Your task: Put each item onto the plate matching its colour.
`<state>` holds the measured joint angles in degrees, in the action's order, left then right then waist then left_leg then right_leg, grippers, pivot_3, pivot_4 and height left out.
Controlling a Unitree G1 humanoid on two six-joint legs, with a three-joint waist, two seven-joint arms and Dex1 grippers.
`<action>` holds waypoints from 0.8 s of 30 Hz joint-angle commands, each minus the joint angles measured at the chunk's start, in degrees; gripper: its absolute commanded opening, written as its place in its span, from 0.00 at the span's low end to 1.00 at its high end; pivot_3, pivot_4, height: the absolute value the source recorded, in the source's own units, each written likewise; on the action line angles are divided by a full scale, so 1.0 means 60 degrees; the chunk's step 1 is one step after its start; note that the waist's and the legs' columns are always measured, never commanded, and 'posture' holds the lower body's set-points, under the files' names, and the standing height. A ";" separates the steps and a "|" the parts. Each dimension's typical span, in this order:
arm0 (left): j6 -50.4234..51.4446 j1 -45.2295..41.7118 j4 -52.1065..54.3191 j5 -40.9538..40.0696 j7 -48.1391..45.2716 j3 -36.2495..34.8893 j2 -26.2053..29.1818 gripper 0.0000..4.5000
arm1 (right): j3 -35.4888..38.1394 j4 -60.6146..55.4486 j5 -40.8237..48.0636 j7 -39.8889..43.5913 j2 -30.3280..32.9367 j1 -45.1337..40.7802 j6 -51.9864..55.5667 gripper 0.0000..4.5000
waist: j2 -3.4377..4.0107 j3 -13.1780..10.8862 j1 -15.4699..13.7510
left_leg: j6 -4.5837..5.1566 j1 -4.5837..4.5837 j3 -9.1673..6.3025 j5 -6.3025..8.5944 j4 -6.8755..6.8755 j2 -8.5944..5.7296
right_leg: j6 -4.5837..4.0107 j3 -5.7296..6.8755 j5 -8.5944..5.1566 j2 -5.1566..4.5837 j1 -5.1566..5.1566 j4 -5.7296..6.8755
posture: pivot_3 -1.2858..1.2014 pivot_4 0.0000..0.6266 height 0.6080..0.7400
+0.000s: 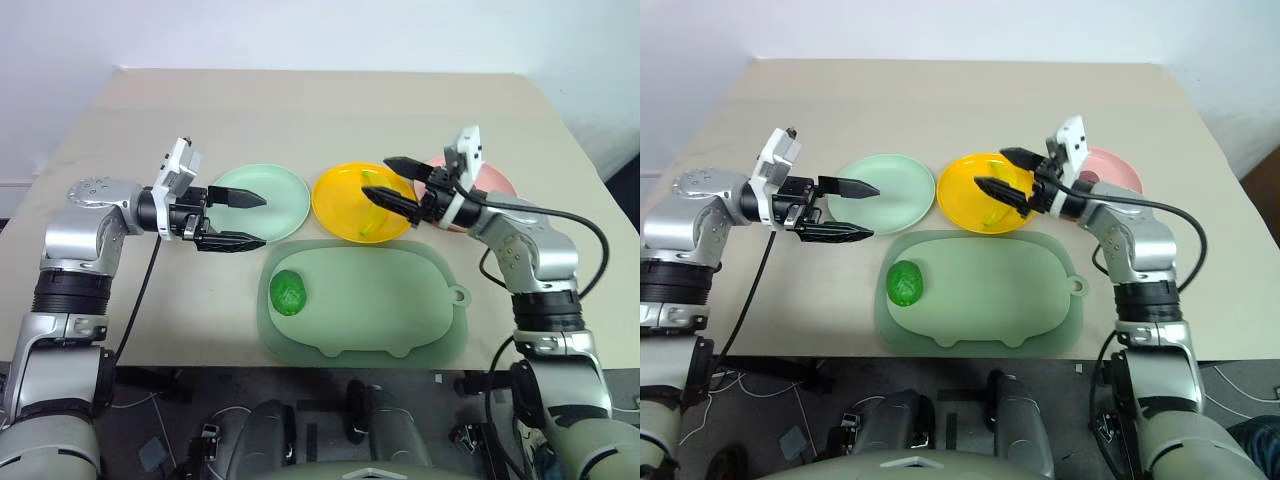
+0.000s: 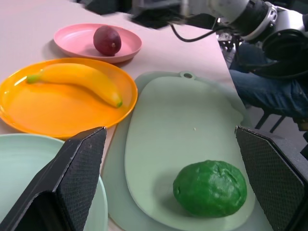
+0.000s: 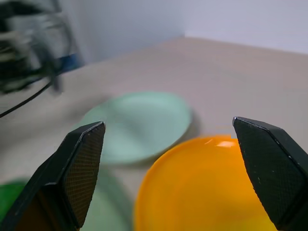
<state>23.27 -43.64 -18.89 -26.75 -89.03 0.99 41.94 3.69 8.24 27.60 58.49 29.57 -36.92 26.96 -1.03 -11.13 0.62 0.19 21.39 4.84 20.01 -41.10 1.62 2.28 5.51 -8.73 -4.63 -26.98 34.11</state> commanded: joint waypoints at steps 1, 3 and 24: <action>-0.0087 -0.0179 0.0217 -0.0025 0.0105 -0.0145 -0.0006 1.00 | -0.0019 -0.0690 0.0086 0.1402 0.0742 0.0859 -0.0772 0.99 | 0.0000 0.0000 -0.0014 | 0.0000 0.0001 -0.0001 0.0000 0.0000 0.0000 | 0.0000 0.0001 0.0000 0.0002 0.0000 -0.0001 | 0.52 0.24 1.00; -0.0093 -0.0148 0.0237 -0.0022 0.0141 -0.0145 -0.0027 1.00 | -0.0078 -0.0535 -0.0073 0.1736 0.0987 0.1218 -0.1156 0.99 | 0.0000 0.0000 -0.0003 | 0.0000 0.0002 0.0002 0.0000 0.0000 0.0000 | 0.0000 0.0001 0.0000 0.0002 0.0000 -0.0004 | 0.52 0.24 1.00; 0.0372 0.0515 0.1038 -0.0224 0.0502 -0.0205 -0.0103 1.00 | 0.0257 0.0848 -0.0096 0.4712 0.2752 0.1881 -0.2716 0.99 | -0.0003 0.0000 -0.0028 | -0.0040 -0.0008 0.0007 -0.0022 -0.0010 0.0000 | 0.0000 -0.0001 0.0000 0.0000 0.0008 -0.0002 | 0.52 0.24 1.00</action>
<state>25.11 -40.52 -14.80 -26.99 -85.95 0.98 40.40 3.64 12.11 28.38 86.38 44.63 -24.15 13.84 -1.04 -11.13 0.45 -0.06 21.35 4.89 19.88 -41.16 1.62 2.28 5.50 -8.73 -4.64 -26.93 34.10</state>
